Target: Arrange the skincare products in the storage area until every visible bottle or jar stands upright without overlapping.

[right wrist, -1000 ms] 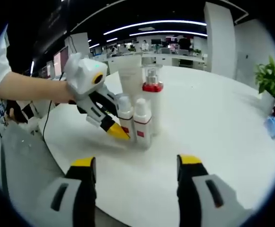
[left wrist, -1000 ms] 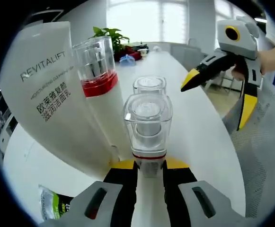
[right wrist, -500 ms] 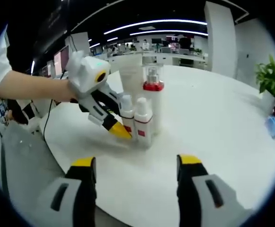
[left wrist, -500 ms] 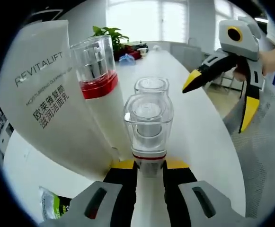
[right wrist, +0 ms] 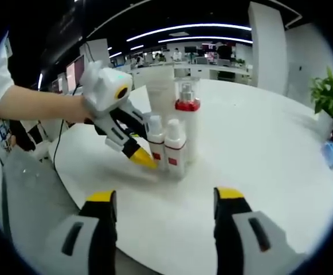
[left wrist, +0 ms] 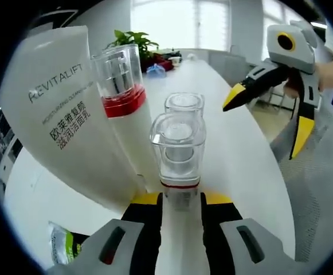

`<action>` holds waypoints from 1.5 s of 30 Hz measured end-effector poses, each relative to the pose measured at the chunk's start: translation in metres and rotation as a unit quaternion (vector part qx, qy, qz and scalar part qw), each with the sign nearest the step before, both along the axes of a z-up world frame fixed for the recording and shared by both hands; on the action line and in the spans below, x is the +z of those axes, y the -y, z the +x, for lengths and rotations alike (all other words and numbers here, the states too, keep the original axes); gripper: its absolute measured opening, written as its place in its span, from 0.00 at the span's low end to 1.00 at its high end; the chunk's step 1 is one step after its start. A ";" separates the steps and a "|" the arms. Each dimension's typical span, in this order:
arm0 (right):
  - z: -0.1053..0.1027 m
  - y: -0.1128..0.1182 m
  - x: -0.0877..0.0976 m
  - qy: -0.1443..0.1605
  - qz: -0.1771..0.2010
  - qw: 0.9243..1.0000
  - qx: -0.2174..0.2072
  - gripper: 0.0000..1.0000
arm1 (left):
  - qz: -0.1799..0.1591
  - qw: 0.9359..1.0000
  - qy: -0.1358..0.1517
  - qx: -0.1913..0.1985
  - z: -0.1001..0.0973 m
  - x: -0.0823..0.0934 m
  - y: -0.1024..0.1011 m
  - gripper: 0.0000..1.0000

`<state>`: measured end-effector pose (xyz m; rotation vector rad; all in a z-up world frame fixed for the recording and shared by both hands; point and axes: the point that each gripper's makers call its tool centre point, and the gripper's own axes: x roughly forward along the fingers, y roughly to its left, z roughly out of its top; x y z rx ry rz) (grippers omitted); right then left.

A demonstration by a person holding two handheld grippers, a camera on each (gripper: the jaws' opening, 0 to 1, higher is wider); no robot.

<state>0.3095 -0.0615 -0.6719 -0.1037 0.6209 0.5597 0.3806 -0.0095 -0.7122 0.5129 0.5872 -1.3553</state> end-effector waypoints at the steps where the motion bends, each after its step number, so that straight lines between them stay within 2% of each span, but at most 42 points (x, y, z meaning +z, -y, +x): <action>1: 0.000 0.000 0.000 0.000 0.000 1.000 0.001 0.69 | 0.001 1.000 0.000 0.001 0.000 0.001 -0.002 0.24; 9: -0.002 -0.004 0.004 0.004 -0.003 1.000 0.006 0.71 | 0.008 1.000 -0.002 0.015 -0.005 0.006 -0.016 0.30; 22: -0.002 -0.003 0.011 0.010 -0.009 1.000 0.011 0.75 | 0.018 0.997 -0.016 0.069 -0.017 0.011 -0.050 0.53; 31: -0.003 -0.002 0.019 0.014 -0.003 1.000 0.009 0.78 | 0.023 0.993 -0.025 0.114 -0.027 0.017 -0.079 0.57; 35: -0.004 -0.001 0.022 0.017 -0.003 1.000 0.009 0.80 | 0.017 0.988 -0.030 0.149 -0.031 0.022 -0.095 0.61; 38: -0.006 -0.001 0.022 0.015 0.002 1.000 0.008 0.81 | 0.004 0.981 -0.045 0.187 -0.035 0.025 -0.106 0.67; 41: -0.007 -0.001 0.023 0.015 0.002 1.000 0.009 0.82 | 0.001 0.976 -0.044 0.215 -0.037 0.027 -0.119 0.76; 45: -0.006 -0.001 0.024 0.016 0.004 1.000 0.010 0.85 | -0.010 0.966 -0.050 0.253 -0.040 0.032 -0.135 0.82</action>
